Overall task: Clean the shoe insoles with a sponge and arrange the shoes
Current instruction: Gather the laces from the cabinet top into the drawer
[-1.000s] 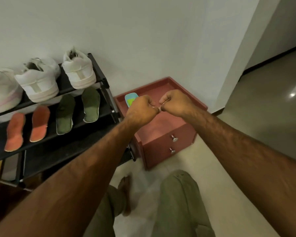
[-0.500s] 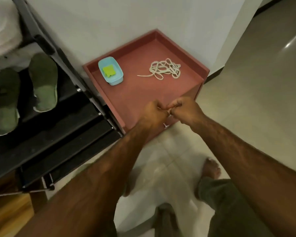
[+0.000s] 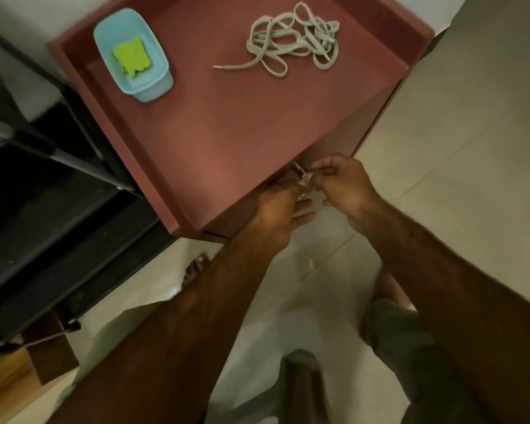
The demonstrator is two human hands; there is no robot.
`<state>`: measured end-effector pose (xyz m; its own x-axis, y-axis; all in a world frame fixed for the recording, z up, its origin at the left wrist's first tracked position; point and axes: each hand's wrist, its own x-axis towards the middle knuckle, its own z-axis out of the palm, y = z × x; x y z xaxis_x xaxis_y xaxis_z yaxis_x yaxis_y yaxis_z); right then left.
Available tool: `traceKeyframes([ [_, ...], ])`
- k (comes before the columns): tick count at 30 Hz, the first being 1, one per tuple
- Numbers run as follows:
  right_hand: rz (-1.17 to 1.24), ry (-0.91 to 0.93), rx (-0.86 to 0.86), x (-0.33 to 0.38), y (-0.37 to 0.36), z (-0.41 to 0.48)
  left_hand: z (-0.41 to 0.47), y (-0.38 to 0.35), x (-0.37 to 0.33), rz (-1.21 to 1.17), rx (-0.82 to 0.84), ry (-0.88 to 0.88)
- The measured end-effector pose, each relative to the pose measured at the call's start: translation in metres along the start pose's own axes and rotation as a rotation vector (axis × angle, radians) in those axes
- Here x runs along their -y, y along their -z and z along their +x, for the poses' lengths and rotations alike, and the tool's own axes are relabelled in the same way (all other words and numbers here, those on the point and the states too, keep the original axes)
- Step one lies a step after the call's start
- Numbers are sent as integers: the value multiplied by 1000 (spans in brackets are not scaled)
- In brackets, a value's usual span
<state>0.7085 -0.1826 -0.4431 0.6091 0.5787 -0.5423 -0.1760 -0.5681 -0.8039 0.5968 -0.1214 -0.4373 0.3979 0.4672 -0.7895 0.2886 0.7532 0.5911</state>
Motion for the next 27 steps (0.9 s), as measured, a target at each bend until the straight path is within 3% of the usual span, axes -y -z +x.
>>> traceKeyframes([
  [3,35,-8,-68,-13,-9,18,21,-4,6,-57,-40,22],
  [12,106,20,-39,-19,-13,27,43,-16,20,-270,-144,5],
  [19,25,30,-64,-22,-10,25,31,-18,24,-233,-180,-42],
  [27,23,-98,-120,-54,27,-14,-7,-51,72,-301,-212,76],
])
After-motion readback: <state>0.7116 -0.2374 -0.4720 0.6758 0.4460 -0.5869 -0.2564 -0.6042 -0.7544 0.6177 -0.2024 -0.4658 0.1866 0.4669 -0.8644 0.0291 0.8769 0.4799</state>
